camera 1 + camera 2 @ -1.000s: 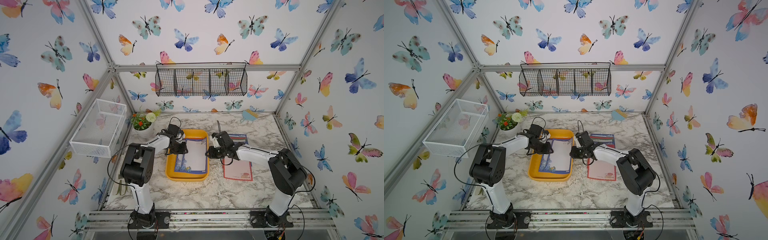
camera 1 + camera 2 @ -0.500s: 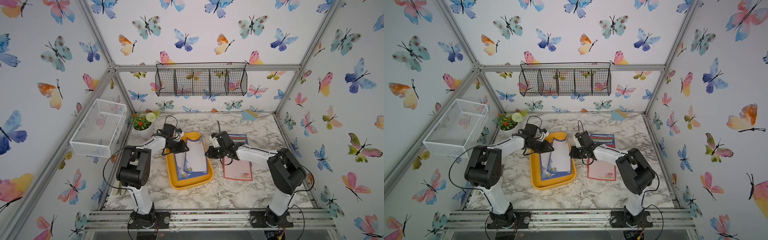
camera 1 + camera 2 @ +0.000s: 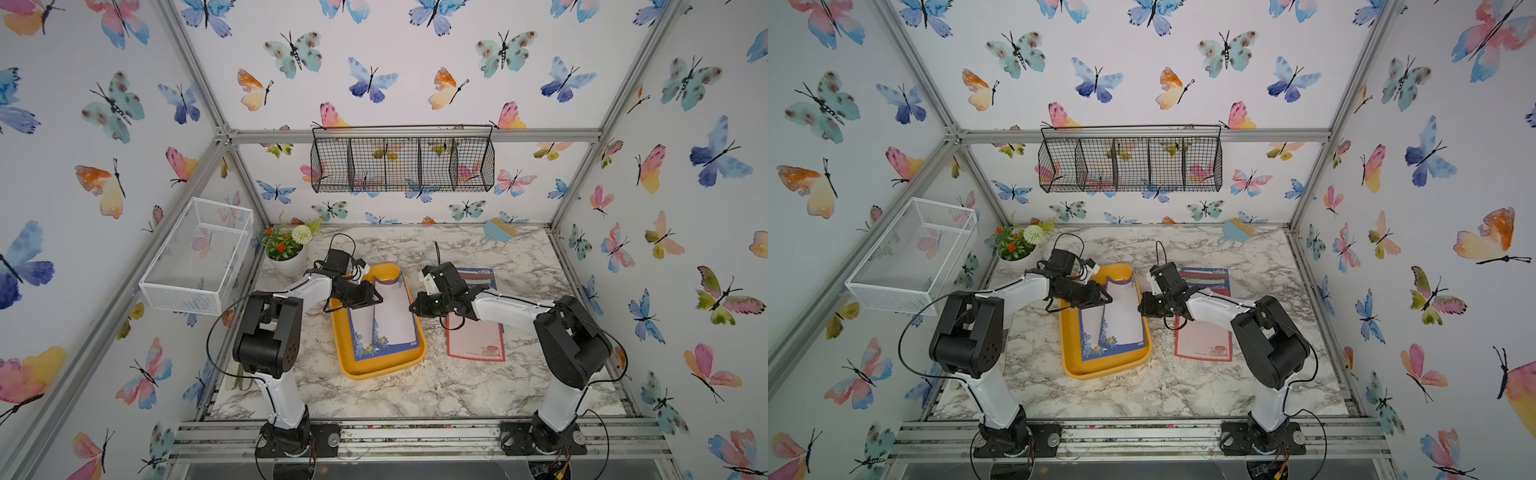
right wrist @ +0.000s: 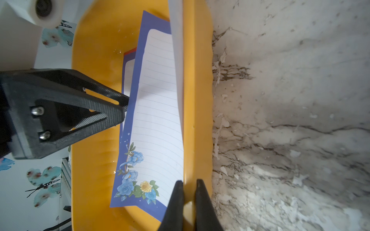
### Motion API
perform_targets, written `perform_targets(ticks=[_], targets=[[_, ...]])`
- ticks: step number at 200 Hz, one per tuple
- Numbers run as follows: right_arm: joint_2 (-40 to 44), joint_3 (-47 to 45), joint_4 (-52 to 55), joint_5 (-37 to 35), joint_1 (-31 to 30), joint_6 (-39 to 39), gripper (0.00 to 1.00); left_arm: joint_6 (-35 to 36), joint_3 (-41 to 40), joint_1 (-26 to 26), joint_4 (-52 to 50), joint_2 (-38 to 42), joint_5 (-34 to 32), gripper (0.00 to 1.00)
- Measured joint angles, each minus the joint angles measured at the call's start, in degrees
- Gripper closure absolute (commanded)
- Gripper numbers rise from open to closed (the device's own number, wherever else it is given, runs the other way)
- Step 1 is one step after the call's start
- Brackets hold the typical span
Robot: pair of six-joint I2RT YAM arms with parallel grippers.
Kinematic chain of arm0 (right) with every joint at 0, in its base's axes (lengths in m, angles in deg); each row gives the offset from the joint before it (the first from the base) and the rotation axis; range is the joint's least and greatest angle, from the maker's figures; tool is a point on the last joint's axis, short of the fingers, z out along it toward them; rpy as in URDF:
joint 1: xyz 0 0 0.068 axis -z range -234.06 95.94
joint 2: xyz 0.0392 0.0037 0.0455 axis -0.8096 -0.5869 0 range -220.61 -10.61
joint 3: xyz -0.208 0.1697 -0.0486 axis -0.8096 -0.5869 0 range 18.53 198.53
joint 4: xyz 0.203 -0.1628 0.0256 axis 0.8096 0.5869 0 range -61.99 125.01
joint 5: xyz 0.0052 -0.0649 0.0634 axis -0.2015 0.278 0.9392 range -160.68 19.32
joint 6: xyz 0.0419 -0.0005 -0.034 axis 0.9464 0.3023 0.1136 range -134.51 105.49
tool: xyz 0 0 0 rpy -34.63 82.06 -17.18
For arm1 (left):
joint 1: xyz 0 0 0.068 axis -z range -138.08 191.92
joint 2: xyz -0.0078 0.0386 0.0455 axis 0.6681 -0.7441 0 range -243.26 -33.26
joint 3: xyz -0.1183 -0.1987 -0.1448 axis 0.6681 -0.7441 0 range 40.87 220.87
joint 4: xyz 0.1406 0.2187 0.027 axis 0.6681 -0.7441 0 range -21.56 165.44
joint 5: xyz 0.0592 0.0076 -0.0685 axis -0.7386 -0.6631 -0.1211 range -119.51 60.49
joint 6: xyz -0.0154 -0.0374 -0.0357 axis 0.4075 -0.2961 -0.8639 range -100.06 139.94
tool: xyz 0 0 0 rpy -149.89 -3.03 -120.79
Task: Take out the stationery paper from the storage box
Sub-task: Pick up the stationery paper from the storage box.
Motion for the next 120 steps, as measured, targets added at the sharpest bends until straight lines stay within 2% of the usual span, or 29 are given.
perform_targets(ticks=[74,120], targets=[[-0.1,0.0,-0.2,0.2,0.0,0.3,0.89,-0.4,0.0,0.0,0.1,-2.7,-0.4,0.56],[-0.2,0.0,-0.4,0.3,0.0,0.3,0.89,-0.6,0.0,0.0,0.0,-3.6,-0.7,0.62]])
